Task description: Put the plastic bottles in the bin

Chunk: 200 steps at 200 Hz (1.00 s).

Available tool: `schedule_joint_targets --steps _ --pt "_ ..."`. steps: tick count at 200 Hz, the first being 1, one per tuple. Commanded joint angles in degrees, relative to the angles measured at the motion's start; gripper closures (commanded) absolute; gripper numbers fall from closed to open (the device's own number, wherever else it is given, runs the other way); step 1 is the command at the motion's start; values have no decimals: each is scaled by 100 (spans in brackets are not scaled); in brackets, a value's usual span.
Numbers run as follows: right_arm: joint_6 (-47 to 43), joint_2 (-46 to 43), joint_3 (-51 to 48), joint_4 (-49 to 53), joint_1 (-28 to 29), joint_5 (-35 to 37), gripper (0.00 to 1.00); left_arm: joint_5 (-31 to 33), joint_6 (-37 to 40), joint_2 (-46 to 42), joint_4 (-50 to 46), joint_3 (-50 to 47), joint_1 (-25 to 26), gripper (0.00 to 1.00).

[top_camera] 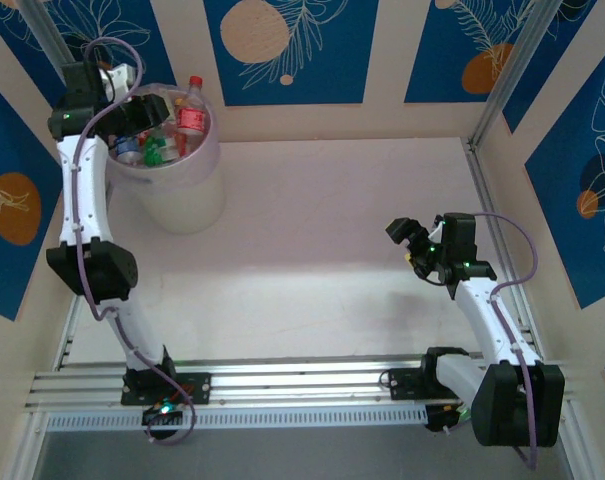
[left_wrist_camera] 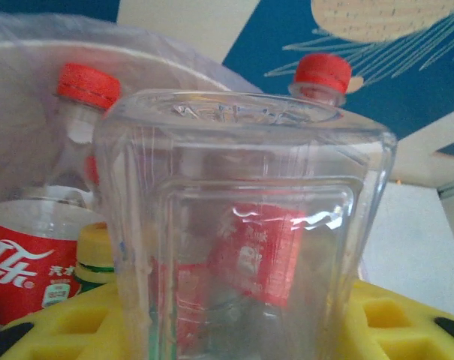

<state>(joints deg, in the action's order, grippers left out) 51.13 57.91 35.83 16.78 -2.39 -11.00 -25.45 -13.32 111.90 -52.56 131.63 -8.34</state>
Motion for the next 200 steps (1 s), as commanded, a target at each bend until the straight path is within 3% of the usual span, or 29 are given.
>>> schedule_joint_targets --steps 1,37,61,89,157,180,200 --pt "-3 -88 -85 78 -29 -165 5 151 396 155 -364 136 91 59" --pt "-7 -93 -68 100 -24 -152 5 739 539 274 -586 108 145 55" --pt "-7 -69 -39 89 -29 -162 5 959 494 267 -560 38 135 39" --pt "-7 -42 -12 72 -16 -174 5 1045 367 266 -464 38 138 29" --pt "-14 6 21 67 3 -183 5 966 214 -10 -290 319 140 18" --pt "-16 38 38 37 19 -192 5 1169 309 -191 -323 527 141 7" --pt "-24 77 58 19 35 -200 5 1361 424 -277 -403 685 131 7"
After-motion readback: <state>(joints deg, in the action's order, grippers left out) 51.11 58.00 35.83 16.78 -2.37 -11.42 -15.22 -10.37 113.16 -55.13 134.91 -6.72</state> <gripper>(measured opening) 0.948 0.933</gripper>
